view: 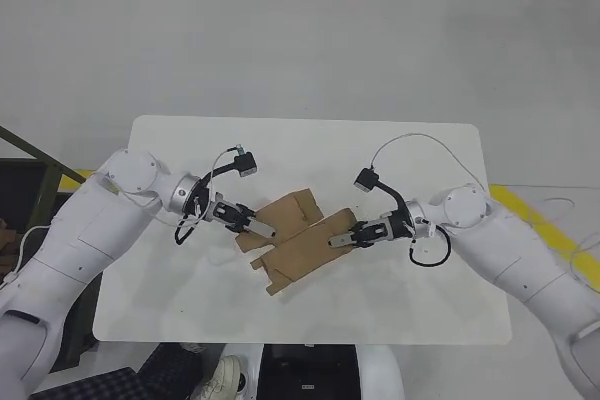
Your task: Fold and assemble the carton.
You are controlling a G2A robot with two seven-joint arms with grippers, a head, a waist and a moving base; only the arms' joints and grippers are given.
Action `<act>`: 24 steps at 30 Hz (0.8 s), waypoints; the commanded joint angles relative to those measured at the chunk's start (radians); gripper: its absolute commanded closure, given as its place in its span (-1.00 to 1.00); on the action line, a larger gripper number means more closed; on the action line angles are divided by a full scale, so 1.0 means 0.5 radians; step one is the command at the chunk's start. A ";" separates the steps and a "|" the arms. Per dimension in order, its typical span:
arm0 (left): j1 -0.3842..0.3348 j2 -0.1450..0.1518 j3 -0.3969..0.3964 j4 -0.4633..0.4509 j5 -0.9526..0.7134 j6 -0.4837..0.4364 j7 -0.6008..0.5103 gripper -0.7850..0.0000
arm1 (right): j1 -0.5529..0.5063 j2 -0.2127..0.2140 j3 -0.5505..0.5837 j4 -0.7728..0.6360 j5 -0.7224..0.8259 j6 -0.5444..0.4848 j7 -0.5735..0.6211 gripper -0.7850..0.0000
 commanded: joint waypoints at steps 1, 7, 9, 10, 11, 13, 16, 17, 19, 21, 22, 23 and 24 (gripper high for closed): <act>0.031 0.005 -0.066 0.036 -0.097 -0.080 0.082 -1.00 | -0.005 0.010 0.015 0.032 0.076 -0.013 -0.013 1.00; 0.174 0.026 -0.227 0.067 -0.202 -0.282 0.301 -1.00 | -0.057 0.053 0.135 0.130 0.273 0.002 0.002 1.00; 0.224 0.029 -0.266 0.050 -0.233 -0.302 0.374 -1.00 | -0.088 0.069 0.189 0.138 0.322 0.001 0.001 1.00; 0.248 0.030 -0.285 0.040 -0.260 -0.309 0.411 -1.00 | -0.106 0.078 0.217 0.141 0.340 0.000 0.000 1.00; 0.270 0.030 -0.298 0.025 -0.277 -0.308 0.433 -1.00 | -0.123 0.086 0.245 0.140 0.354 -0.002 -0.003 1.00; 0.304 0.028 -0.315 0.000 -0.291 -0.293 0.471 -1.00 | -0.162 0.103 0.295 0.127 0.362 -0.006 -0.006 1.00; 0.341 0.017 -0.317 -0.039 -0.290 -0.262 0.562 -1.00 | -0.227 0.126 0.355 0.082 0.330 -0.012 -0.013 1.00; 0.349 0.012 -0.315 -0.045 -0.277 -0.260 0.593 -1.00 | -0.248 0.133 0.374 0.065 0.308 -0.021 -0.022 1.00; 0.364 -0.002 -0.302 -0.065 -0.278 -0.250 0.654 -1.00 | -0.297 0.147 0.408 0.042 0.271 -0.042 -0.043 1.00; 0.376 -0.014 -0.294 -0.071 -0.256 -0.257 0.719 -1.00 | -0.344 0.158 0.440 0.046 0.236 -0.063 -0.065 1.00; 0.380 -0.020 -0.289 -0.080 -0.242 -0.258 0.742 -1.00 | -0.364 0.162 0.453 0.042 0.211 -0.067 -0.087 1.00; 0.385 -0.026 -0.282 -0.084 -0.233 -0.254 0.761 -1.00 | -0.387 0.164 0.463 0.029 0.188 -0.060 -0.122 1.00; 0.388 -0.032 -0.278 -0.084 -0.217 -0.248 0.782 -1.00 | -0.406 0.167 0.473 0.010 0.161 -0.051 -0.153 1.00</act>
